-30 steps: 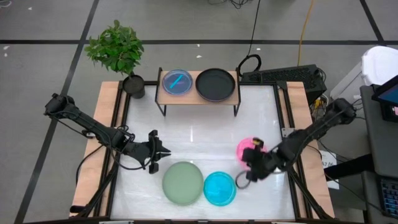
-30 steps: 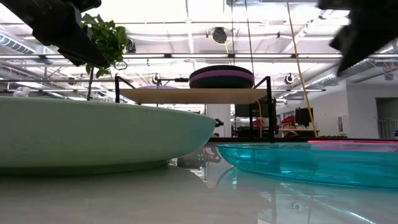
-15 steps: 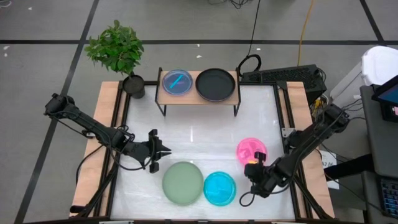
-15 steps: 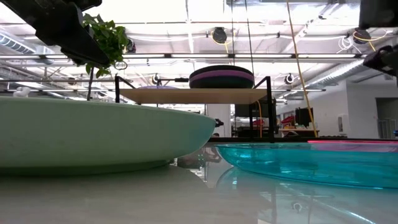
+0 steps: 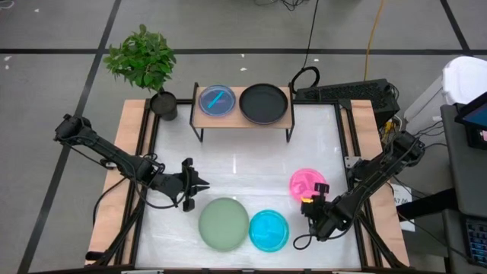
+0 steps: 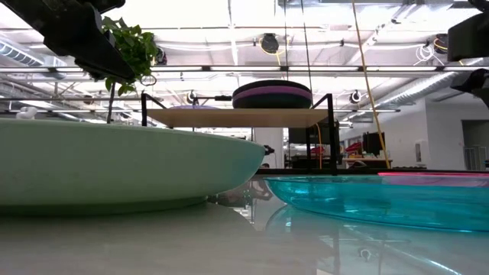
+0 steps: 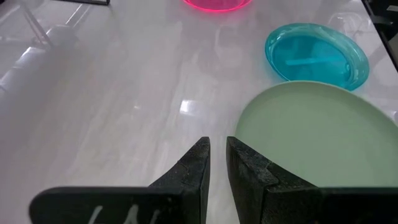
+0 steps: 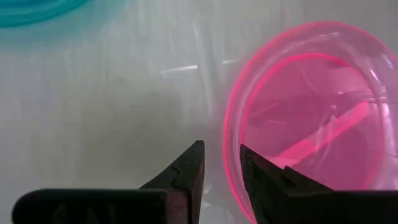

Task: Place and stack plates onto a shelf
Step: Stack the pink plate on top of the blue plate on the shelf

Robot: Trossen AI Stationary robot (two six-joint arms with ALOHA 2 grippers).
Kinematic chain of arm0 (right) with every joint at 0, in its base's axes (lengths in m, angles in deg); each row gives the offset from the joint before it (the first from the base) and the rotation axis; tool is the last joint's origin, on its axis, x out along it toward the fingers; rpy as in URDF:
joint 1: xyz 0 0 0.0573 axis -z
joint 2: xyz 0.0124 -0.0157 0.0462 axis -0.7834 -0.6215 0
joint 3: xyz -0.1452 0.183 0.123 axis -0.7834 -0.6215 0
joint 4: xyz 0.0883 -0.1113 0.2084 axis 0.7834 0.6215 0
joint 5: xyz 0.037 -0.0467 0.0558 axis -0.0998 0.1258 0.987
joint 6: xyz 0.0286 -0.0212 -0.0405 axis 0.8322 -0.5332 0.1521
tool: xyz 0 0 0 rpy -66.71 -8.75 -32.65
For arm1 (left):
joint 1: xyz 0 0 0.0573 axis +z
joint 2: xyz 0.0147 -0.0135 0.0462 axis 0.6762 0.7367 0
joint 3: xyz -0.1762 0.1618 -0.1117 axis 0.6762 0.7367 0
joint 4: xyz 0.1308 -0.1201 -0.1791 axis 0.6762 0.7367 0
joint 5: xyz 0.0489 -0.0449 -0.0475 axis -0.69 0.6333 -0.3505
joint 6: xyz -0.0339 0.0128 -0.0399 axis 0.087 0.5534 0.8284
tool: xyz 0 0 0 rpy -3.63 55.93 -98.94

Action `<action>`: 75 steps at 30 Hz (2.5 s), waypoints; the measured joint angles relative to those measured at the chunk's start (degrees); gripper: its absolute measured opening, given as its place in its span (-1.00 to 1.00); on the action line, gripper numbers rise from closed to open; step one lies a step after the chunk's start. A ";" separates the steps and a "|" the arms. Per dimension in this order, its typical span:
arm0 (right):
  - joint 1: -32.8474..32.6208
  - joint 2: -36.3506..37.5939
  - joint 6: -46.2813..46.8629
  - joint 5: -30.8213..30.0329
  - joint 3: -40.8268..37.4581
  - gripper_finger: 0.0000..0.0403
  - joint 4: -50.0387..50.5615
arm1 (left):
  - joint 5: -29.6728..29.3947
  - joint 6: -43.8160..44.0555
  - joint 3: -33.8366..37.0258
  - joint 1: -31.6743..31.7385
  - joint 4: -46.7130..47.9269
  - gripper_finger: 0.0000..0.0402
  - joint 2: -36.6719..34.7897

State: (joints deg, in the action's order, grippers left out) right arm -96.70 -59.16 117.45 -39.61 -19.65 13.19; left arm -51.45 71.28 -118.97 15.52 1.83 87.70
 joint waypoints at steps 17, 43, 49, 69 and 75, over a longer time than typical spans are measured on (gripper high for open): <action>0.00 0.09 1.16 1.55 -5.46 -0.72 -4.18 | 0.02 -0.47 0.00 0.00 -0.07 -0.71 0.00; 0.00 0.30 0.02 1.62 -5.56 -1.00 -5.21 | -0.05 -1.02 0.00 0.00 -0.13 -0.71 0.00; 0.15 2.49 -1.81 1.33 -4.59 -1.00 -5.39 | -0.44 -1.53 0.00 0.00 -0.15 -0.71 0.00; 5.99 12.29 -39.27 -4.90 0.14 -1.00 -16.14 | -0.50 -22.89 0.00 0.14 -13.48 -0.68 0.01; 9.87 15.67 -51.92 -4.84 0.14 -1.00 -20.43 | 0.92 -28.38 -0.02 2.50 -15.87 -0.37 0.01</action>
State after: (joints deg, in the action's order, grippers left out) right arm -86.83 -43.49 65.53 -44.45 -19.51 -7.24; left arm -50.53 42.90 -118.99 18.02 -14.04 87.70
